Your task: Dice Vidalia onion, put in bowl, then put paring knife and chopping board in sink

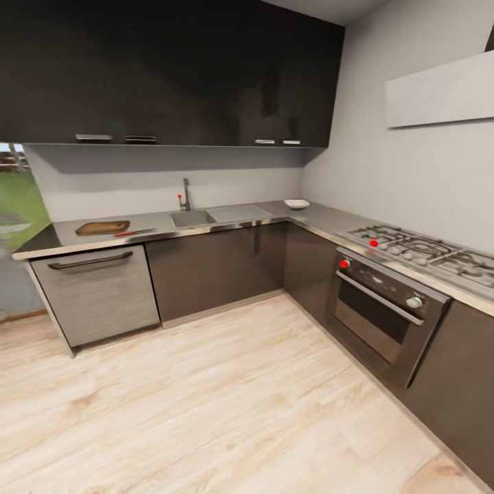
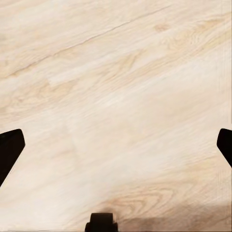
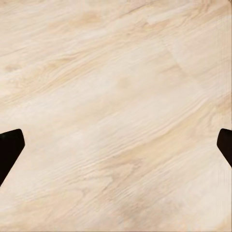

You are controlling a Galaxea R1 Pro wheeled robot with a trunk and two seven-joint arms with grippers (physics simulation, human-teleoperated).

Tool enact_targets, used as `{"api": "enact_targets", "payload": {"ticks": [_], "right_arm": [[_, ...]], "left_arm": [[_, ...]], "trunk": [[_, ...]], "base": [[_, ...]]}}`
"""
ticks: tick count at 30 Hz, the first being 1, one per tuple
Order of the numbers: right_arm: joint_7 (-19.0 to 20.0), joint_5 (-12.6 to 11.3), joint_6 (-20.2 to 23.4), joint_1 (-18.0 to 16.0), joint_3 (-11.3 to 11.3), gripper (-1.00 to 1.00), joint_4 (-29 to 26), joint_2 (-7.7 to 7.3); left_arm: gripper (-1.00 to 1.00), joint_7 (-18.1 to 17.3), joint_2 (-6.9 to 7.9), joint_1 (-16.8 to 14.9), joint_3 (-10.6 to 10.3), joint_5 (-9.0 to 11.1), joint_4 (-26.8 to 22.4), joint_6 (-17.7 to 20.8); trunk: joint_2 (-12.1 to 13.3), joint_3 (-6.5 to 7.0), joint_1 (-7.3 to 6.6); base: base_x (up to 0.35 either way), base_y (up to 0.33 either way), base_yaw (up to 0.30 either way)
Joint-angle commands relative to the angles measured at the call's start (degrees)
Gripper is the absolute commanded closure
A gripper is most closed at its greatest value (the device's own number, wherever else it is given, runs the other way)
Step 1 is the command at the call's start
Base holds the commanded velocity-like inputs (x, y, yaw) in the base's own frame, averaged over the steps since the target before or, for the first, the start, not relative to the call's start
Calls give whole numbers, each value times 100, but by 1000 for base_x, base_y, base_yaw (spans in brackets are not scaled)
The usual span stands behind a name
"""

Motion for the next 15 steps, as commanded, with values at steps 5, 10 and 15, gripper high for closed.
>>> {"api": "enact_targets", "payload": {"ticks": [5, 10, 15], "right_arm": [[-25, 4, -16, -2, 4, -100, 1, -1], [-22, 4, -20, -2, 3, -100, 1, -2], [-21, 4, -17, -2, 3, -100, 1, 0]], "left_arm": [[-100, -5, -3, 0, 3, 4, -2, -12], [-100, -5, -4, 0, -3, 4, -3, -12], [-100, -7, -1, 0, -4, 4, 0, -12]], "trunk": [[-3, -5, 0], [-3, -5, 0], [-3, -5, 0]], "base": [[-5, 204, 277], [-28, 41, 277], [26, -90, 277]]}}
